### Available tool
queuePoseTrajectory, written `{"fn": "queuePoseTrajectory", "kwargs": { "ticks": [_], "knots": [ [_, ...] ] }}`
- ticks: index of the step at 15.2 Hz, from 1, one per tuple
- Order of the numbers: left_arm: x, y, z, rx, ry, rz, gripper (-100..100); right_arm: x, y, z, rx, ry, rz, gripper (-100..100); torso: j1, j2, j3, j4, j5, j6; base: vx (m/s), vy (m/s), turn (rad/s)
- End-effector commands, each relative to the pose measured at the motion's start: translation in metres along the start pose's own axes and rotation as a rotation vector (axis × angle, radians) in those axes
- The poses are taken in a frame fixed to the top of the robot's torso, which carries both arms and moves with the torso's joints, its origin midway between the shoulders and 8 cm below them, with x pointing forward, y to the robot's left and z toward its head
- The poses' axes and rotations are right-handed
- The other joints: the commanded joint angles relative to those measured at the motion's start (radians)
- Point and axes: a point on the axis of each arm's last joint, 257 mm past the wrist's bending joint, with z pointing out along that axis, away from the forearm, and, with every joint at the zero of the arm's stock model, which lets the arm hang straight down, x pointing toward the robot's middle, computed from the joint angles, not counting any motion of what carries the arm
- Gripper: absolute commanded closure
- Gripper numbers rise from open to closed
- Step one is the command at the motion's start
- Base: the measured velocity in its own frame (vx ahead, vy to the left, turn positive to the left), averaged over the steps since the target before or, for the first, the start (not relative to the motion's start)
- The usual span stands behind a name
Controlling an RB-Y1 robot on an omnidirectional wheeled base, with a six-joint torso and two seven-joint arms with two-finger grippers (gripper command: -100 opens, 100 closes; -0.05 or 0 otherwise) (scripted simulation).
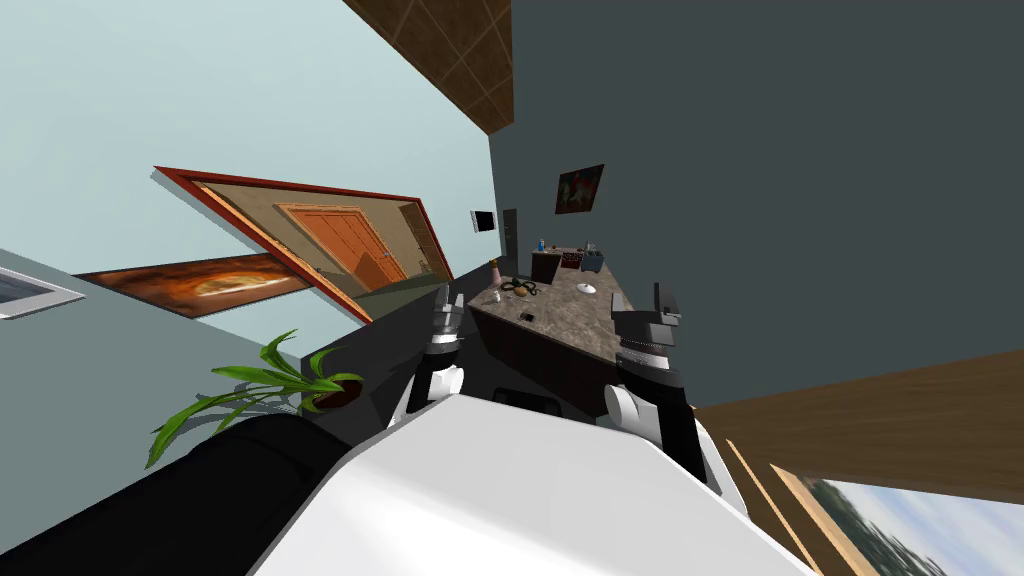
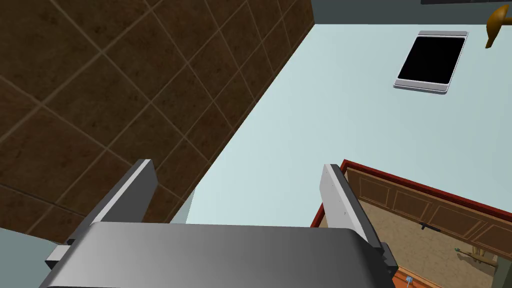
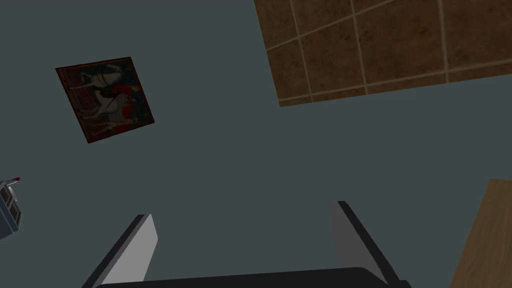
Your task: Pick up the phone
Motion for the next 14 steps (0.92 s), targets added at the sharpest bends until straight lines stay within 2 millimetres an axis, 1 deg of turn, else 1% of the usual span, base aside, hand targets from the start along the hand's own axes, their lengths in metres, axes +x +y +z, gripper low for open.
{"fn": "queuePoseTrajectory", "kwargs": {
  "ticks": [1,2,4,5,7,8,9,10,11,12,13,14],
  "knots": [
    [0.009,0.014,0.003,-0.029,0.045,-0.007,-100,0.0,0.0,0.0,0.0,0.0,0.0,0,0.0,0.0,0.0,0.0,0.0,0.0,0.0,0.0,0.0],
    [0.009,0.014,0.003,-0.029,0.045,-0.007,-100,0.0,0.0,0.0,0.0,0.0,0.0,0,0.0,0.0,0.0,0.0,0.0,0.0,0.0,0.0,0.0],
    [0.019,0.035,0.008,-0.073,0.082,-0.025,-100,0.0,0.0,0.0,0.0,0.0,0.0,0,0.0,-0.001,0.0,0.0,0.0,0.0,0.002,-0.001,-0.008],
    [0.019,0.035,0.008,-0.073,0.082,-0.025,-100,0.0,0.0,0.0,0.0,0.0,0.0,0,0.0,-0.001,0.0,0.0,0.0,0.0,0.005,-0.001,-0.013],
    [0.03,0.06,0.013,-0.128,0.116,-0.053,-100,0.0,0.0,0.0,0.0,0.0,0.0,0,0.0,-0.001,-0.001,0.0,0.0,0.0,0.006,-0.002,-0.014],
    [0.031,0.063,0.014,-0.136,0.118,-0.054,-100,0.0,0.0,0.0,0.0,0.0,0.0,0,0.0,-0.001,-0.001,0.0,0.0,0.0,0.006,-0.001,-0.014],
    [0.037,0.076,0.017,-0.167,0.134,-0.07,-100,0.0,0.0,0.0,0.0,0.0,0.0,0,0.0,-0.001,-0.001,0.0,0.0,0.0,0.005,-0.002,-0.013],
    [0.038,0.08,0.018,-0.173,0.136,-0.07,-100,0.0,0.0,0.0,0.0,0.0,0.0,0,0.0,-0.001,-0.001,0.0,0.0,0.0,0.004,-0.002,-0.014],
    [0.045,0.093,0.023,-0.206,0.153,-0.089,-100,0.0,0.0,0.0,0.0,0.0,0.0,0,0.0,-0.001,-0.001,0.0,0.0,0.0,0.004,-0.003,-0.02],
    [0.045,0.097,0.021,-0.215,0.153,-0.088,-100,0.0,0.0,0.0,0.0,0.0,0.0,0,0.0,-0.001,-0.001,0.0,0.0,0.0,0.004,-0.002,-0.013],
    [0.053,0.11,0.026,-0.248,0.169,-0.108,-100,0.0,0.0,0.0,0.0,0.0,0.0,0,0.0,-0.001,-0.001,0.0,0.0,0.0,0.004,-0.001,-0.011],
    [0.053,0.116,0.025,-0.26,0.17,-0.107,-100,0.0,0.0,0.0,0.0,0.0,0.0,0,0.0,-0.001,-0.001,0.0,0.0,0.0,0.003,-0.001,-0.013]
  ]
}}
